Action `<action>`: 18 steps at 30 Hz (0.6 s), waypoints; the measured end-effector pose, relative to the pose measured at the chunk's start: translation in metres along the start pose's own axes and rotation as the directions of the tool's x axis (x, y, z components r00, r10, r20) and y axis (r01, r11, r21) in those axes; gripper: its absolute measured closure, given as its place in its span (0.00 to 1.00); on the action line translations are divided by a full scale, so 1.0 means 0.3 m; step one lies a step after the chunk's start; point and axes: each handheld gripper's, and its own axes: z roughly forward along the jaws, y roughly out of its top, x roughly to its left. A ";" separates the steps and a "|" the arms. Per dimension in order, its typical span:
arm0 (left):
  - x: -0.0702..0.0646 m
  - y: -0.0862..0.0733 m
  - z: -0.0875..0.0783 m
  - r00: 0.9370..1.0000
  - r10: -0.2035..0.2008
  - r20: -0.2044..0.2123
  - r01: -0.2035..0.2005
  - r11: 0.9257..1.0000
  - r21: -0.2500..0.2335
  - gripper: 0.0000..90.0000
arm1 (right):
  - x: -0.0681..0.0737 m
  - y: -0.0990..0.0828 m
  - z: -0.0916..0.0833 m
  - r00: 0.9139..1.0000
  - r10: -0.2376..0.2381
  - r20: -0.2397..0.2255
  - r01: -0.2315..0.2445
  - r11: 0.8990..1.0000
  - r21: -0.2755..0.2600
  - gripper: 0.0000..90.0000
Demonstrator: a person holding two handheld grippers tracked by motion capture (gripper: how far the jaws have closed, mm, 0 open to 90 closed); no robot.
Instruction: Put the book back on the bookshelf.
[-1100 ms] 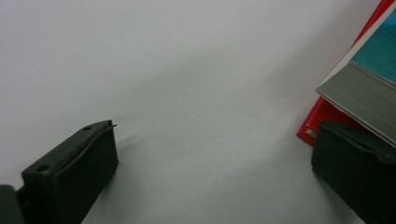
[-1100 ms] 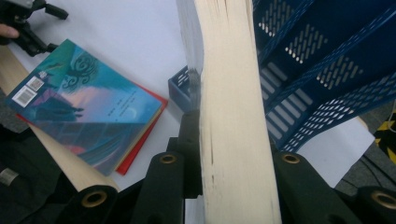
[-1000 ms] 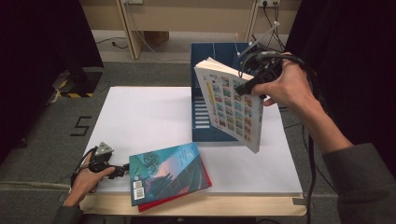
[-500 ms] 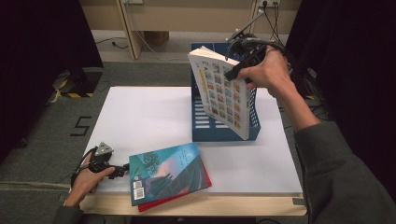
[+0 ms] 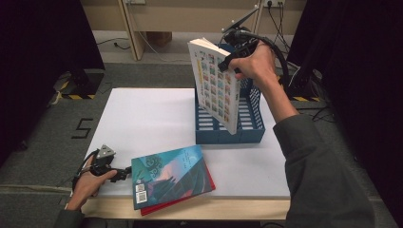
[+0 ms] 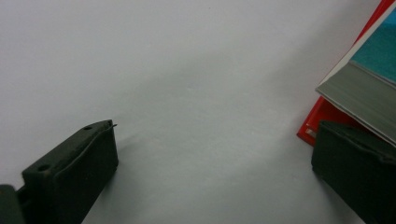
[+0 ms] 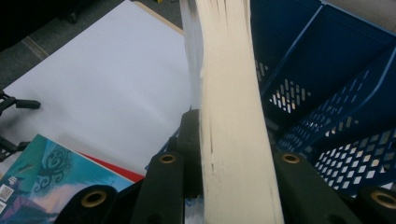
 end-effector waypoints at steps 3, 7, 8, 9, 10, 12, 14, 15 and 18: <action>0.000 0.000 0.000 1.000 -0.001 -0.001 0.001 1.000 -0.002 0.00 | -0.006 0.005 0.022 1.000 0.018 0.006 -0.018 1.000 -0.007 0.82; 0.000 0.000 0.000 1.000 0.000 -0.001 0.000 1.000 -0.002 0.00 | -0.024 0.011 0.051 0.998 0.059 0.008 -0.059 0.998 -0.025 0.82; 0.000 0.000 0.000 1.000 0.000 0.000 0.000 1.000 -0.002 0.00 | -0.026 0.012 0.057 0.998 0.060 0.007 -0.060 0.998 -0.024 0.82; 0.000 0.000 0.000 1.000 -0.001 0.000 0.001 1.000 -0.002 0.00 | -0.028 0.012 0.061 0.998 0.067 0.010 -0.067 0.997 -0.028 0.82; 0.000 0.000 0.000 1.000 0.000 -0.001 0.000 1.000 -0.002 0.00 | -0.034 0.012 0.064 0.997 0.077 0.009 -0.076 0.997 -0.032 0.82; 0.000 0.000 0.000 1.000 -0.001 0.000 0.001 1.000 -0.002 0.00 | -0.044 0.009 0.067 0.996 0.084 0.010 -0.083 0.996 -0.034 0.82; 0.000 0.000 0.000 1.000 0.000 -0.001 0.000 1.000 -0.002 0.00 | -0.052 0.006 0.071 0.995 0.097 0.018 -0.097 0.995 -0.034 0.82; -0.001 0.000 0.000 1.000 0.000 -0.001 0.000 1.000 -0.002 0.00 | -0.059 0.007 0.073 0.994 0.107 0.017 -0.107 0.994 -0.035 0.82; -0.001 0.000 0.000 1.000 0.000 -0.001 0.000 1.000 -0.002 0.00 | -0.062 0.011 0.089 0.992 0.122 0.031 -0.121 0.992 -0.037 0.82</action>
